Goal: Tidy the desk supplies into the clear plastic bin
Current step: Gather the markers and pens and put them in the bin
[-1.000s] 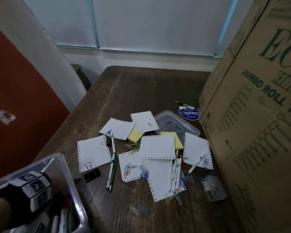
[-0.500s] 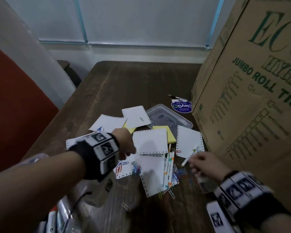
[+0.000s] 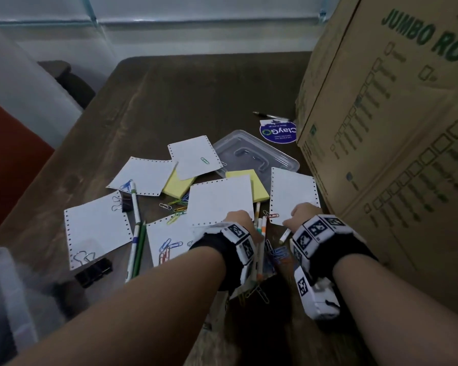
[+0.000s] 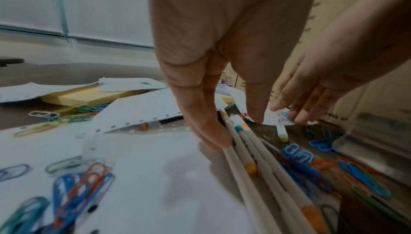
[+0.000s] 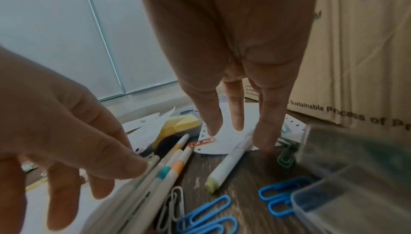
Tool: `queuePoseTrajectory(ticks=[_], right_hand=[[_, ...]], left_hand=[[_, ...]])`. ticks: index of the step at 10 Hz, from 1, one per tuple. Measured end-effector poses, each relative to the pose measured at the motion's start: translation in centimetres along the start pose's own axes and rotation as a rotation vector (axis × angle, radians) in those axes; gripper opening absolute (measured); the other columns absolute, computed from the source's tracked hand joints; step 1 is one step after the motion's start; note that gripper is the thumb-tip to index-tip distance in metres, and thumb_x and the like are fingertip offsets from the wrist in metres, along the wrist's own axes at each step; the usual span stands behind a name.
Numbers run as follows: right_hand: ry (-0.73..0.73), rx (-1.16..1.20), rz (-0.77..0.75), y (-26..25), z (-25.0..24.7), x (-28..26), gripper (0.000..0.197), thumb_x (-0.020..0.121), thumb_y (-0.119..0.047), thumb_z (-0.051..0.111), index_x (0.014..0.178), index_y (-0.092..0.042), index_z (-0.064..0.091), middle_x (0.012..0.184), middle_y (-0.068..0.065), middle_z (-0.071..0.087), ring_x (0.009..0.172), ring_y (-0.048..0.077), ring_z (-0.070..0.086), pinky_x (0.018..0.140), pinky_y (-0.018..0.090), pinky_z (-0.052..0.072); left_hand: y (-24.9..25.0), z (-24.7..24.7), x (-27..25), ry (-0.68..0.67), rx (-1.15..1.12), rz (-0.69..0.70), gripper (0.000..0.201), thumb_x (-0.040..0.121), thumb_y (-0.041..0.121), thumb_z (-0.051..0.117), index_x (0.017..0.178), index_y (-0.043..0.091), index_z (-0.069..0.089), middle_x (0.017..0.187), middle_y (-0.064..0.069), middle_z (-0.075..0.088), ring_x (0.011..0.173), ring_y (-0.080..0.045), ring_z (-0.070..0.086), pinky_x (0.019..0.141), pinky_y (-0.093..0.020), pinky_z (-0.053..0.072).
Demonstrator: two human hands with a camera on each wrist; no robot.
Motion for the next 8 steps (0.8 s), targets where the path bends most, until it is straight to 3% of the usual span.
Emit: queuePoseTrajectory(ticks=[1,2,3,4,5,6,7,8], right_hand=[[-0.009,-0.032,0.011,0.1,0.9,0.5,0.038,0.091,-0.015,0.054,0.126,0.001,0.053,0.133,0.018,0.053,0.123,0.030,0.051,0.094,0.031,0.042],[-0.007,-0.038,0.035,0.4,1.8,1.1,0.037,0.091,-0.014,0.055,0.123,0.002,0.053,0.132,0.018,0.054,0.122,0.031,0.052,0.093,0.032,0.043],[0.040,-0.039,0.082,0.3,2.4,1.3,0.020,0.094,-0.014,0.051,0.098,0.004,0.058,0.119,0.018,0.062,0.110,0.030,0.060,0.076,0.030,0.046],[0.017,0.084,0.145,0.4,2.9,1.7,0.017,0.088,-0.014,0.055,0.095,0.001,0.053,0.097,0.016,0.061,0.104,0.031,0.063,0.070,0.028,0.045],[-0.086,0.387,0.140,0.3,2.8,1.7,0.028,0.088,-0.010,0.049,0.064,-0.012,0.034,0.084,0.010,0.049,0.090,0.027,0.058,0.082,0.031,0.054],[-0.190,0.647,0.140,-0.2,2.3,0.0,0.033,0.093,-0.007,0.036,0.061,-0.014,0.033,0.064,0.002,0.038,0.054,0.014,0.041,0.041,0.018,0.042],[-0.354,0.895,0.156,-1.1,2.2,-2.1,0.028,0.089,-0.014,0.039,0.062,-0.013,0.034,0.051,0.000,0.031,0.034,0.010,0.027,0.031,0.017,0.019],[-0.536,1.020,0.061,-3.5,2.8,-4.1,0.039,0.092,-0.040,0.048,0.065,-0.012,0.053,0.048,0.002,0.044,0.032,0.012,0.037,0.034,0.014,0.027]], left_hand=[[0.6,1.5,1.0,0.007,-0.009,-0.010,0.027,0.090,0.034,0.057,0.073,0.015,0.048,0.122,-0.013,0.062,0.114,-0.025,0.059,0.071,-0.026,0.046],[0.7,2.5,1.9,-0.004,0.042,-0.044,0.049,0.089,0.031,0.062,0.125,0.004,0.042,0.130,-0.012,0.053,0.120,-0.023,0.054,0.073,-0.023,0.047],[1.0,2.2,2.0,-0.077,0.192,0.059,0.048,0.094,0.025,0.053,0.135,0.005,0.039,0.132,-0.012,0.052,0.122,-0.023,0.053,0.085,-0.024,0.048],[0.4,2.1,1.9,-0.123,0.167,0.081,0.026,0.097,0.020,0.044,0.116,0.006,0.054,0.129,-0.014,0.055,0.119,-0.025,0.055,0.067,-0.021,0.044],[-0.3,2.1,1.3,-0.187,0.171,0.127,0.023,0.098,0.021,0.039,0.080,0.017,0.053,0.128,-0.015,0.058,0.119,-0.027,0.055,0.080,-0.028,0.042],[-1.5,0.9,0.5,-0.205,-0.020,0.097,0.030,0.097,0.026,0.039,0.111,0.007,0.059,0.118,-0.018,0.062,0.104,-0.028,0.059,0.088,-0.029,0.045],[-2.2,-0.1,-0.4,-0.234,-0.245,0.059,0.026,0.094,0.030,0.043,0.089,0.007,0.054,0.082,-0.013,0.058,0.079,-0.022,0.053,0.079,-0.034,0.049],[-0.6,-2.2,-1.8,-0.166,-0.431,0.109,0.023,0.092,0.024,0.045,0.080,0.005,0.052,0.073,-0.012,0.054,0.072,-0.025,0.051,0.071,-0.036,0.044]])
Point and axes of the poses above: each hand's wrist, its own x-axis towards the middle knuckle, its own z-axis out of the palm, y = z × x, the point moved 5 cm from there along x, towards the middle knuckle
